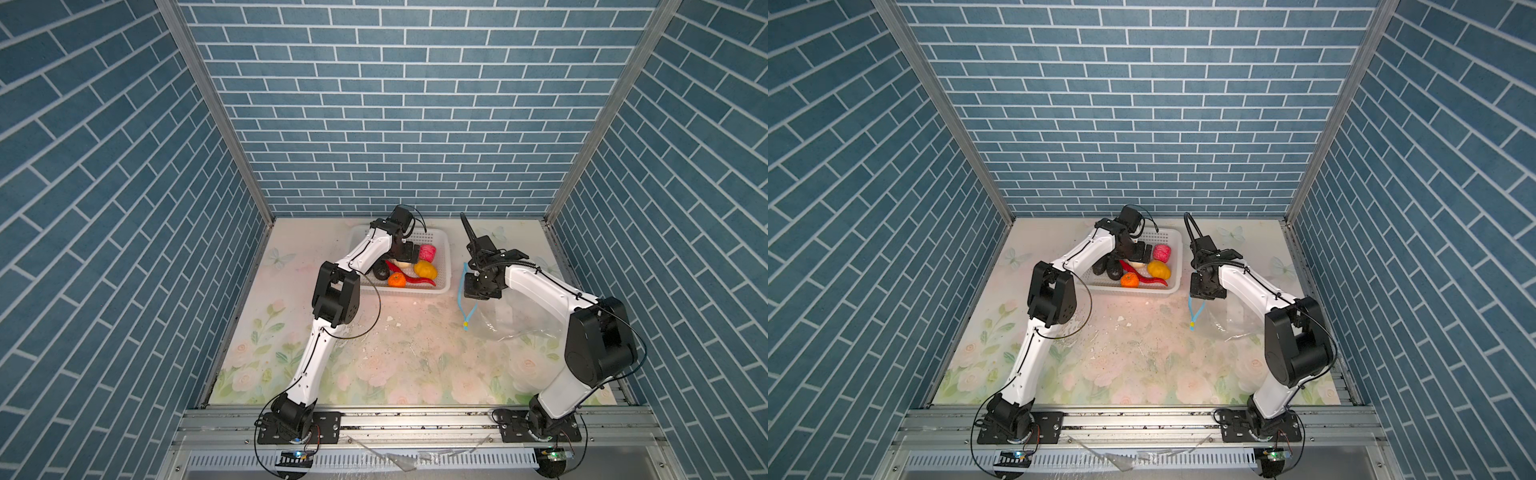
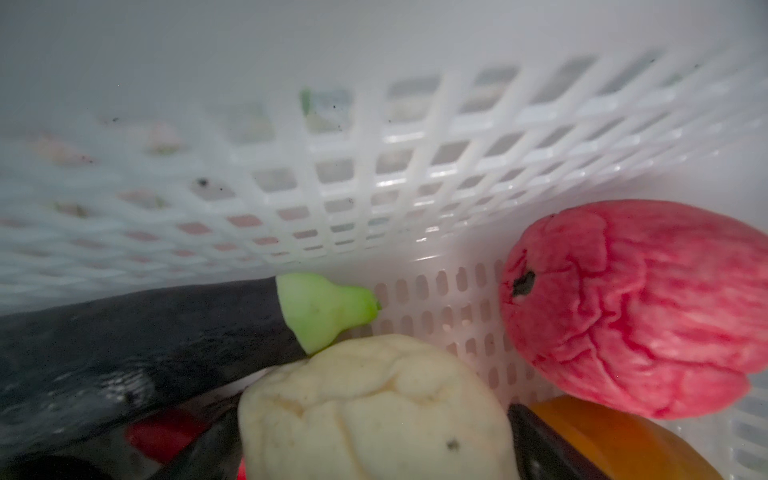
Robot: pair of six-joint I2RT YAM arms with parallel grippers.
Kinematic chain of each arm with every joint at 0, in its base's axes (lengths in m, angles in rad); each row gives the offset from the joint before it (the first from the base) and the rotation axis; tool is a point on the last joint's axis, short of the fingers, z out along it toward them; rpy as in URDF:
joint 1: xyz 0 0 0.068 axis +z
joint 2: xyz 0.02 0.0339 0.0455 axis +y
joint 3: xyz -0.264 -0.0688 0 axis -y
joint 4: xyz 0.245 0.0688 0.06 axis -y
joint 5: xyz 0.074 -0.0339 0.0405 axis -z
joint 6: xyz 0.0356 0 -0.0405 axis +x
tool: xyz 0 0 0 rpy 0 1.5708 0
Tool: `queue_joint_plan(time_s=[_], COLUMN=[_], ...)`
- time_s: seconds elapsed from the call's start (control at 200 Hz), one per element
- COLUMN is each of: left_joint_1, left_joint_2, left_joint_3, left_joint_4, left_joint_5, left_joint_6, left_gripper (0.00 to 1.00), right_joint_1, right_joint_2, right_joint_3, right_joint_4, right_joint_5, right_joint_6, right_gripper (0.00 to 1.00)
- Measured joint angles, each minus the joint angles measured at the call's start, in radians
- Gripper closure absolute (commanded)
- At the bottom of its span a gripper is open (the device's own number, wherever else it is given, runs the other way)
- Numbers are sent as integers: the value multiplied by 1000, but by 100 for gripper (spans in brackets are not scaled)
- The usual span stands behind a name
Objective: Place the food in the zip-top bag and seal the zipper
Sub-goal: 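Close the left gripper on the white bun in the basket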
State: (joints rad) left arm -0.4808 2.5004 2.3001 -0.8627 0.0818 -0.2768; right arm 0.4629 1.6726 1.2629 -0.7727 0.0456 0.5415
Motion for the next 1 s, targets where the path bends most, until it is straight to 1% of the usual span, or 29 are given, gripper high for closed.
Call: queue_joint_plan(time_s=[0.105,0.44,0.62,1.0], left_joint_1=[2,5,5,5], left_joint_2=[0,4,4,3], left_joint_3=[0,0,0,0], left_joint_4=[0,1,0,0], left_joint_5=[-3,-5,-7,-7], left_joint_6=[5,8,8,8], left_gripper=[3,20,23,34], right_joint_1=[0,0,0,0], right_joint_2=[2,2,2,13], right_joint_3=[0,0,0,0], right_joint_4=[1,7,11,16], right_joint_5=[-2,-5,-6,-10], right_joint_6=[0,0,0,0], right_gripper=[100,100,100,100])
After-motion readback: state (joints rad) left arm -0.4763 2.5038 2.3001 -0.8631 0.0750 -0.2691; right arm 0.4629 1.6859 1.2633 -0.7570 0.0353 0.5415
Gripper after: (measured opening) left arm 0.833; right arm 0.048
